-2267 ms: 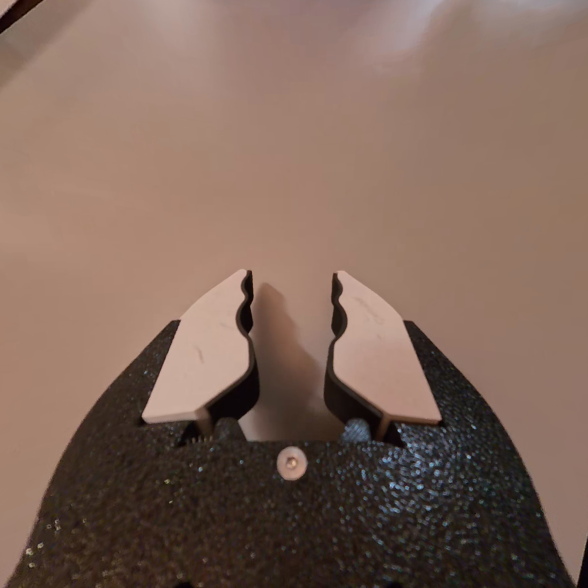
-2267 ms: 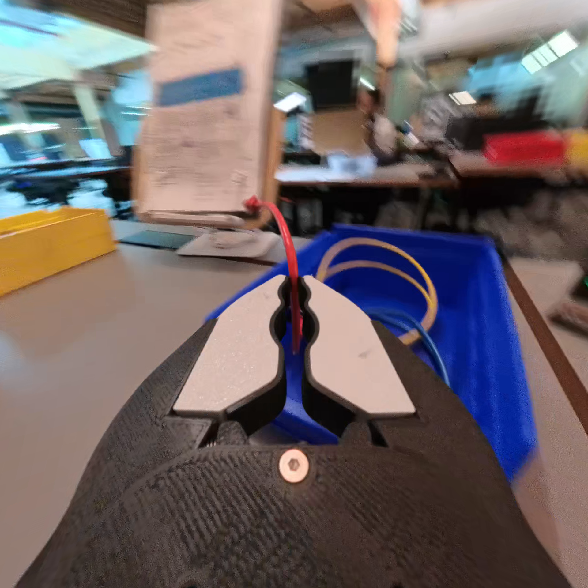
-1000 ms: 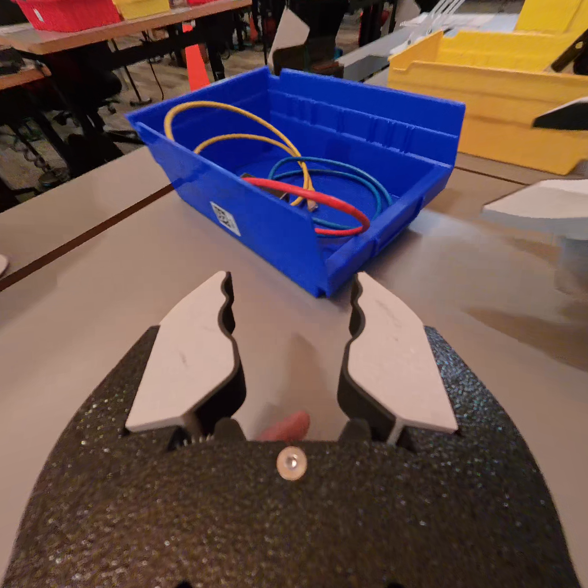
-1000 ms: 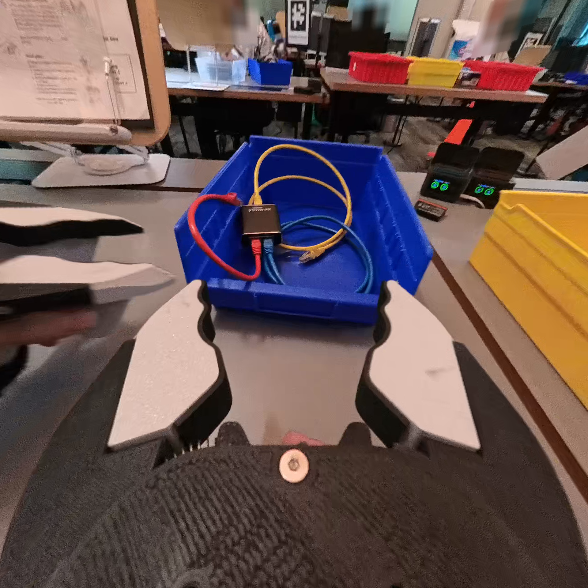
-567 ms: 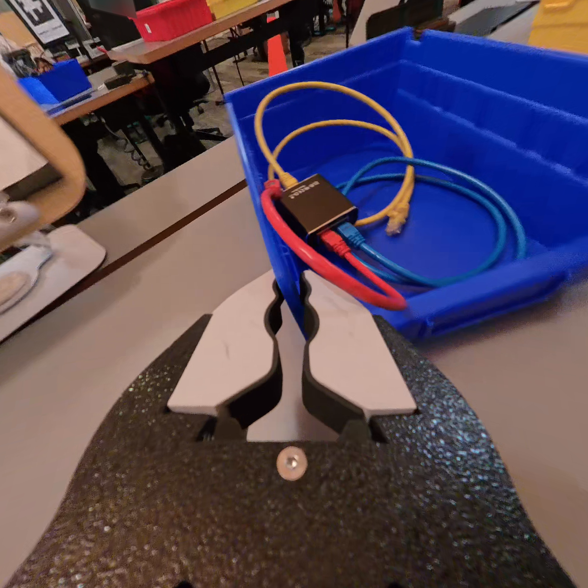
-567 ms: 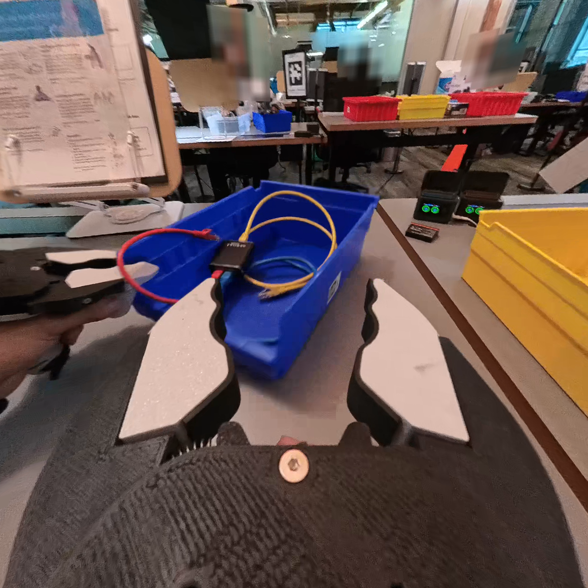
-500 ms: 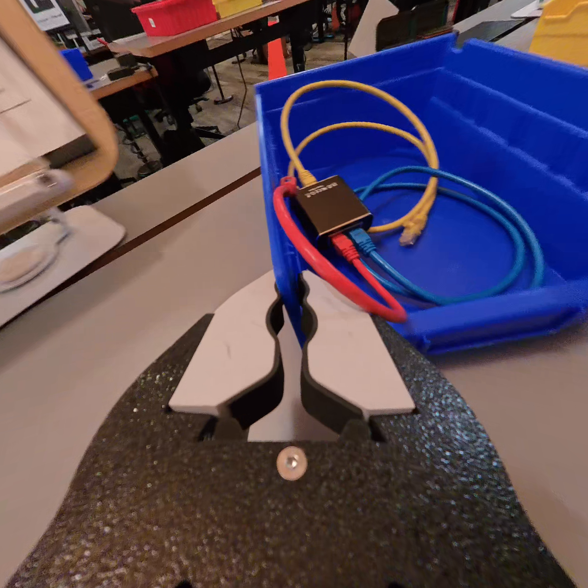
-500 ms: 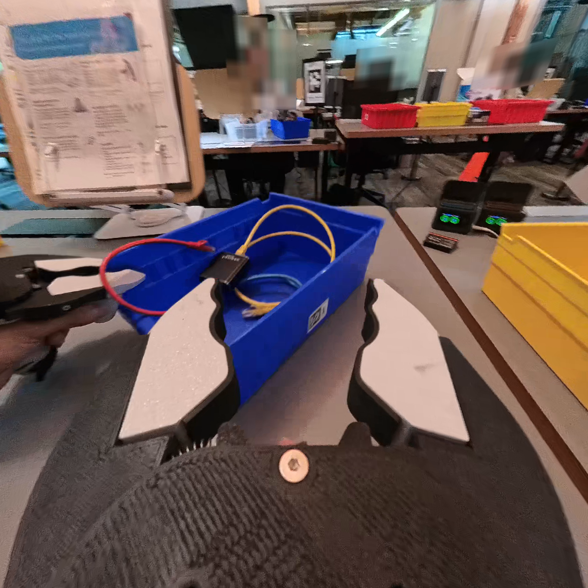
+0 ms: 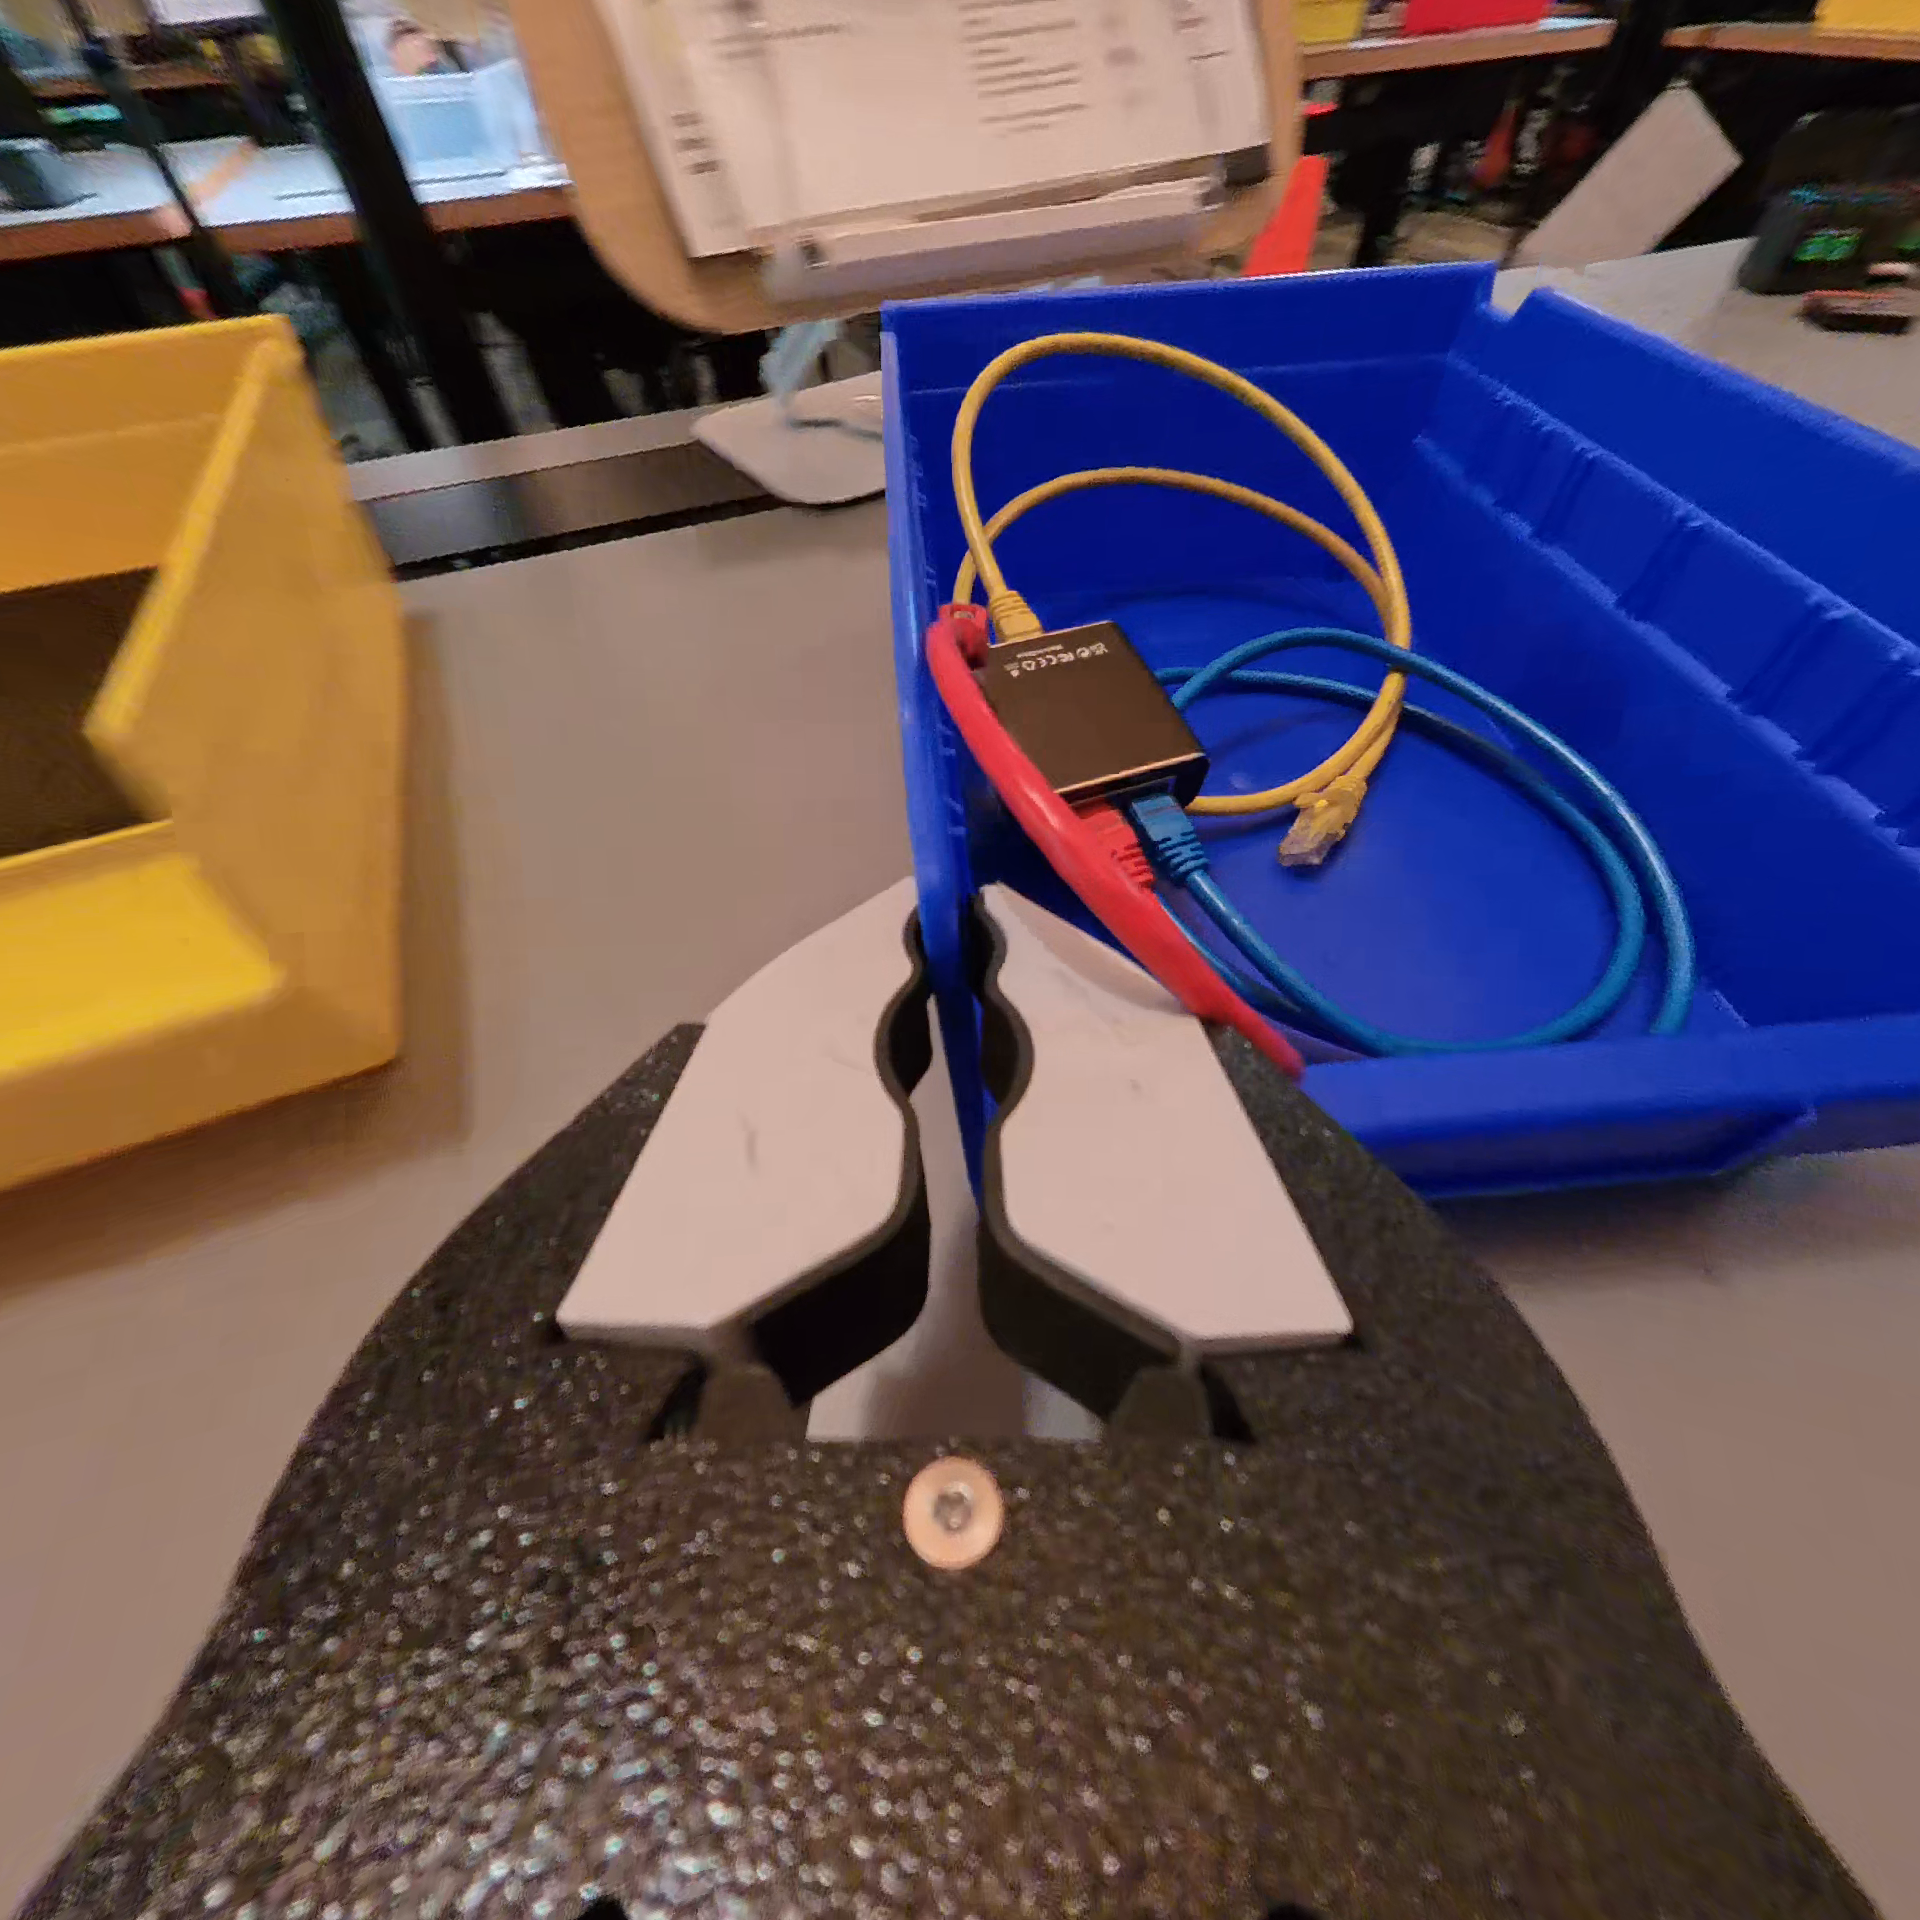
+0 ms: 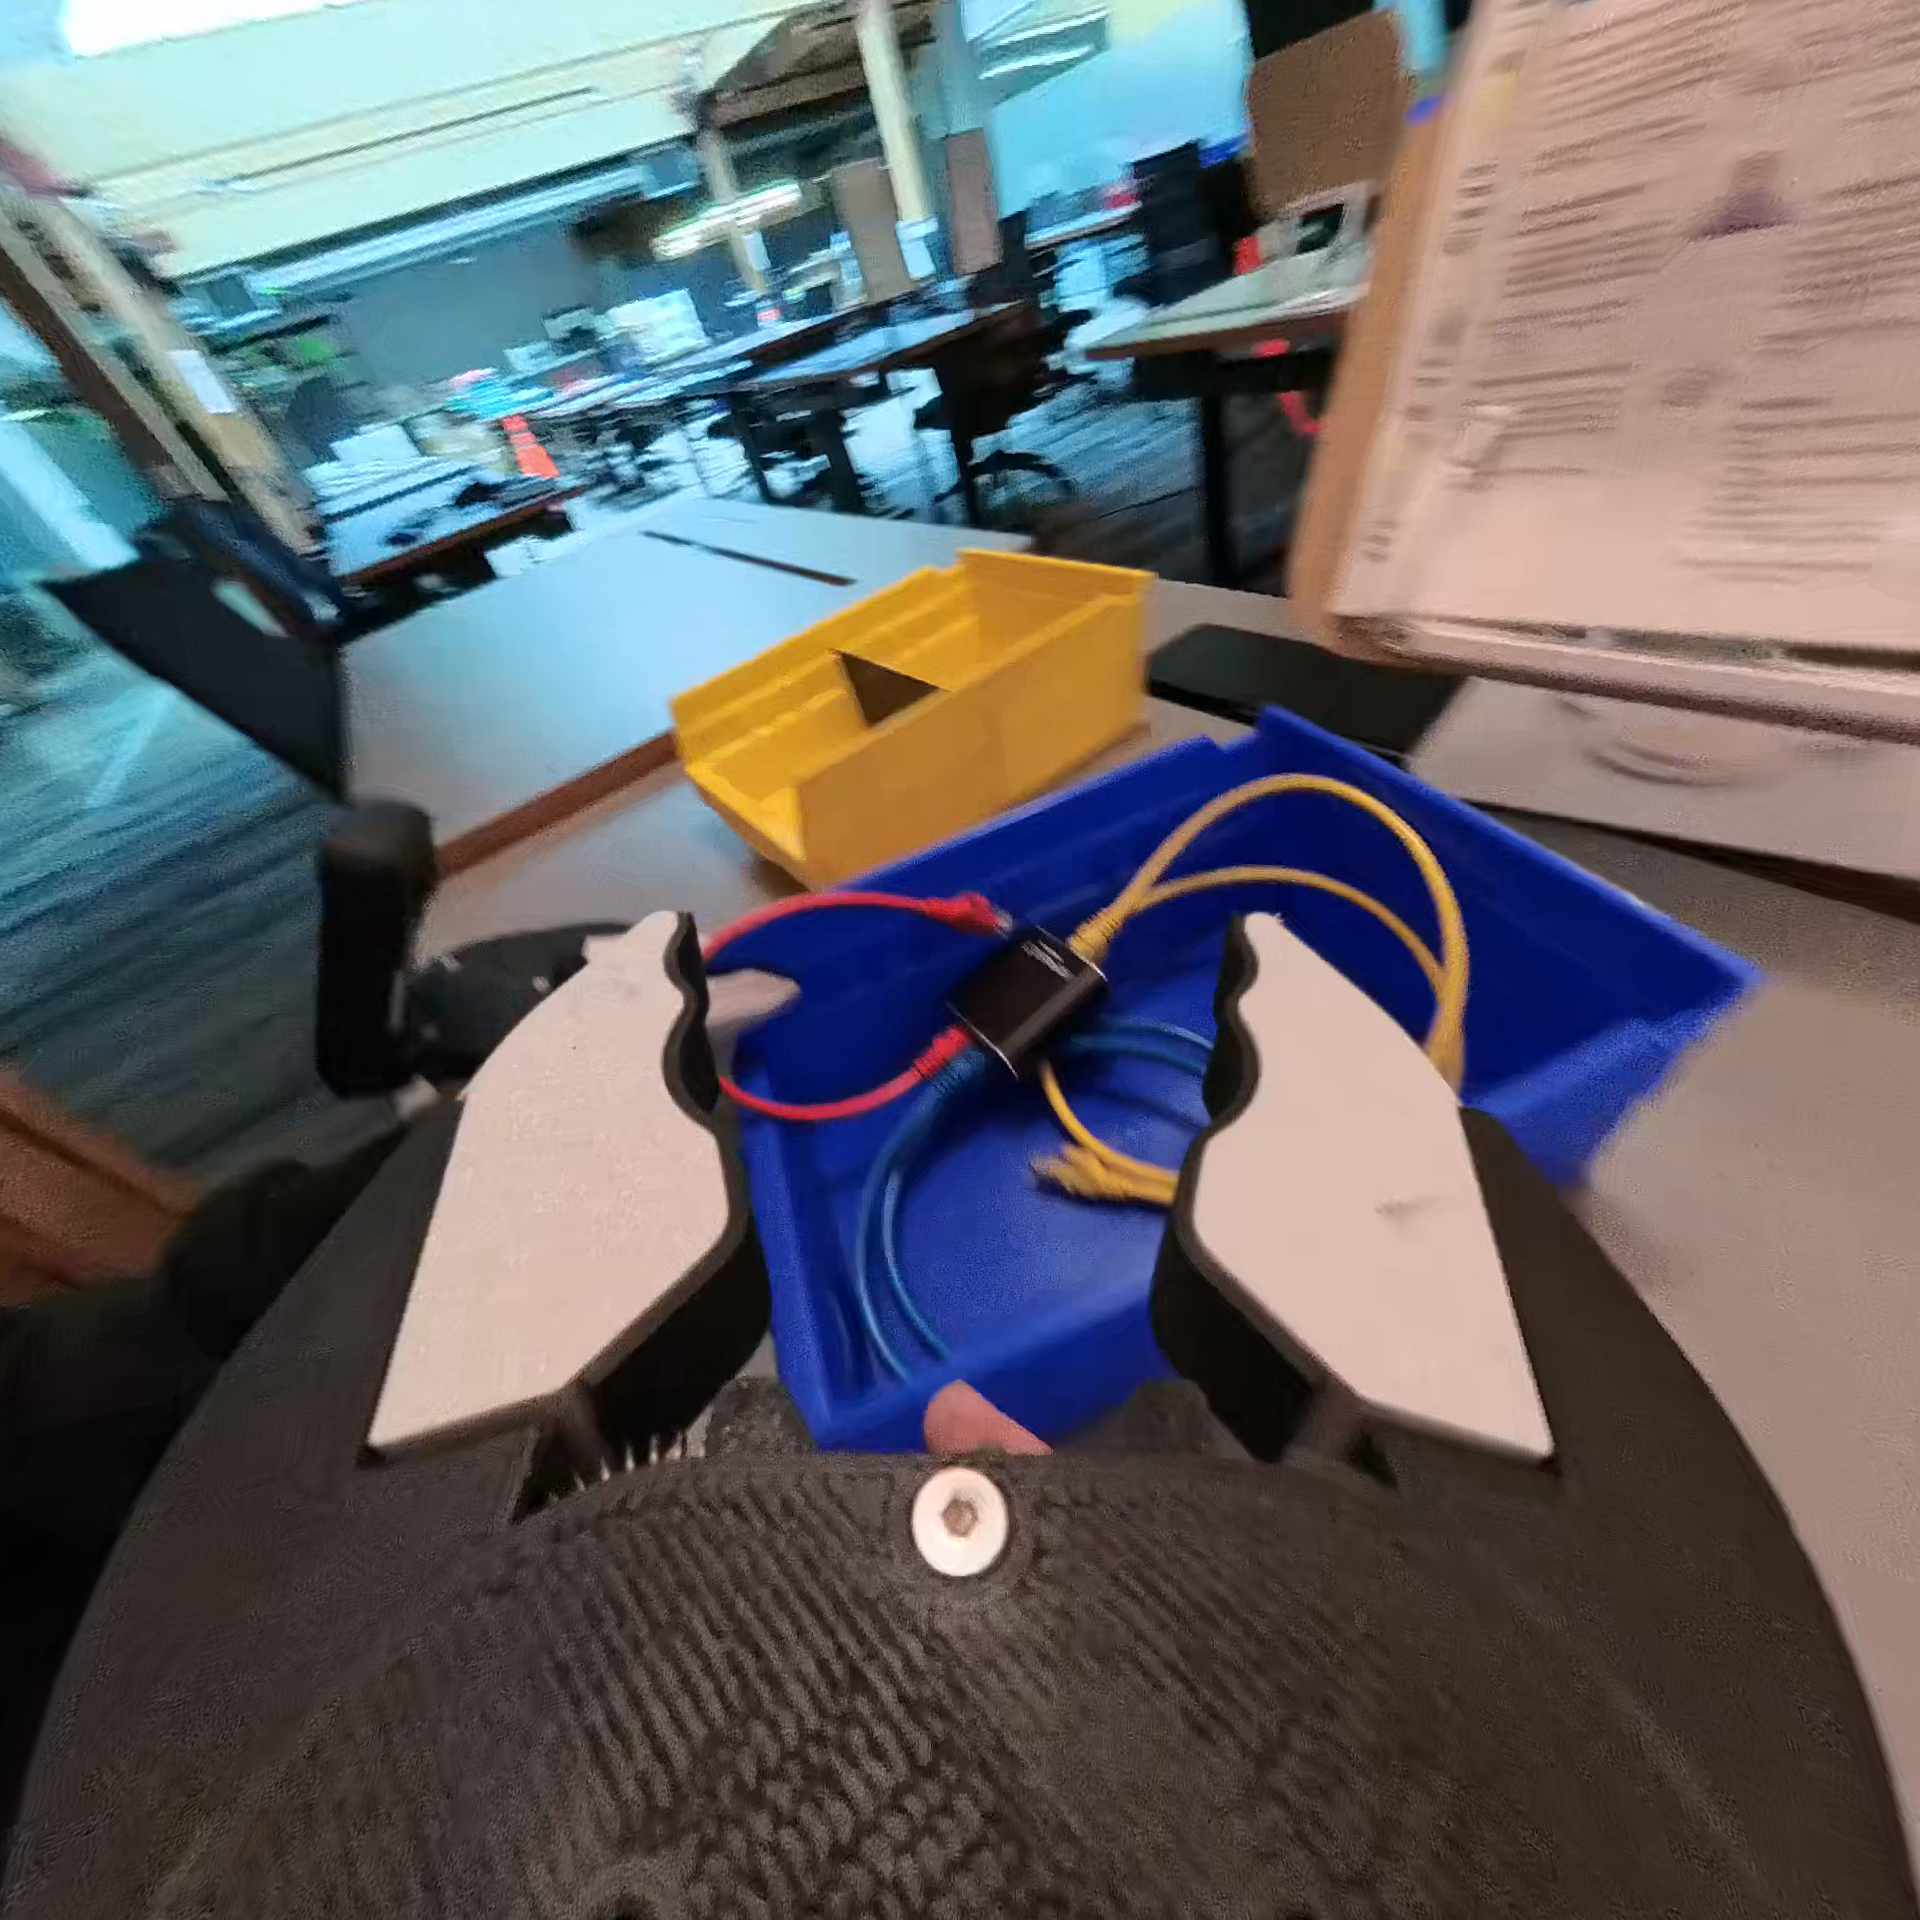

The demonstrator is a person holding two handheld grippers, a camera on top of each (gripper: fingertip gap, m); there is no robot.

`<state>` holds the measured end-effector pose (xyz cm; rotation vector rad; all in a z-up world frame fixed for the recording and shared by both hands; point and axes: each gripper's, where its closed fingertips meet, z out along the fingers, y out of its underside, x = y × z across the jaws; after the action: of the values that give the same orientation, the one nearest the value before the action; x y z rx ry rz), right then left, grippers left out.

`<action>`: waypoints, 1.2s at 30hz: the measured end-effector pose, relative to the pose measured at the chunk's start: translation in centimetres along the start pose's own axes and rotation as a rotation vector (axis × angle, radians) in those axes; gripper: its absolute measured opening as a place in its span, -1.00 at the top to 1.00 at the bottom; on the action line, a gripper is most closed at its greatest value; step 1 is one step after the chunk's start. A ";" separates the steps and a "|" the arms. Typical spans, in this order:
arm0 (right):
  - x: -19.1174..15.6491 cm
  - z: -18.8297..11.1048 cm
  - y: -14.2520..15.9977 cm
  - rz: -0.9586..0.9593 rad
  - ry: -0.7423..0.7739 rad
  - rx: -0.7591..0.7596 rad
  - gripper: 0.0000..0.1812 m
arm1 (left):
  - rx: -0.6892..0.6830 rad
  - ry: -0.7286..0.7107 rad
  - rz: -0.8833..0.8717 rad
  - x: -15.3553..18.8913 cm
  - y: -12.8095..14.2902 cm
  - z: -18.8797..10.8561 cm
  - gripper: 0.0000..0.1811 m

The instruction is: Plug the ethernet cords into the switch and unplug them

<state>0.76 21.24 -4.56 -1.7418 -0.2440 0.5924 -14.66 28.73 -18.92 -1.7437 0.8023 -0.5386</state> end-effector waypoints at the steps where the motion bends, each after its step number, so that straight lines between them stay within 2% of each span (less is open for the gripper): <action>1: -1.1 2.7 -1.1 0.023 -0.058 -0.028 -0.02 | -0.001 -0.022 -0.004 -1.1 0.3 -0.8 0.96; 4: -3.5 11.6 -2.6 0.165 -0.211 -0.183 0.00 | -0.001 -0.069 -0.018 -3.4 0.8 -2.1 0.96; 7: -4.9 20.0 -2.1 0.400 -0.273 -0.356 0.09 | -0.005 -0.097 -0.012 -4.3 0.9 -2.3 0.96; 10: -4.6 26.9 -0.1 0.454 -0.168 -0.471 0.19 | -0.005 -0.099 -0.008 -4.6 0.9 -2.1 0.96; 13: -3.4 31.2 3.7 0.407 -0.004 -0.628 0.21 | -0.005 -0.095 -0.011 -4.6 0.9 -2.1 0.96; 18: -2.9 34.6 7.1 0.334 0.108 -0.769 0.46 | -0.004 -0.093 -0.012 -4.6 0.9 -2.1 0.96; 21: -1.1 35.5 8.6 0.310 0.240 -0.833 0.50 | -0.004 -0.090 -0.017 -4.7 0.9 -2.1 0.96; 23: -1.0 36.3 9.3 0.344 0.254 -0.837 0.49 | -0.005 -0.090 -0.021 -4.7 0.9 -2.0 0.96; 24: -1.2 36.7 9.8 0.373 0.249 -0.844 0.57 | -0.005 -0.090 -0.022 -4.7 0.9 -2.0 0.96; 28: -1.1 37.7 12.3 0.304 0.295 -0.932 0.41 | -0.005 -0.093 -0.022 -5.0 0.9 -2.0 0.97; 30: -0.6 37.7 13.5 0.208 0.317 -0.981 0.57 | -0.004 -0.108 -0.016 -5.3 1.0 -2.1 0.97; 36: -0.2 37.9 13.4 0.210 0.302 -0.979 0.69 | -0.001 -0.123 0.034 -5.9 1.0 -2.2 0.96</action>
<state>-20.76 49.76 -23.04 -2.7984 -0.1401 0.3545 -20.40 31.49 -18.97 -1.7431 0.7448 -0.4041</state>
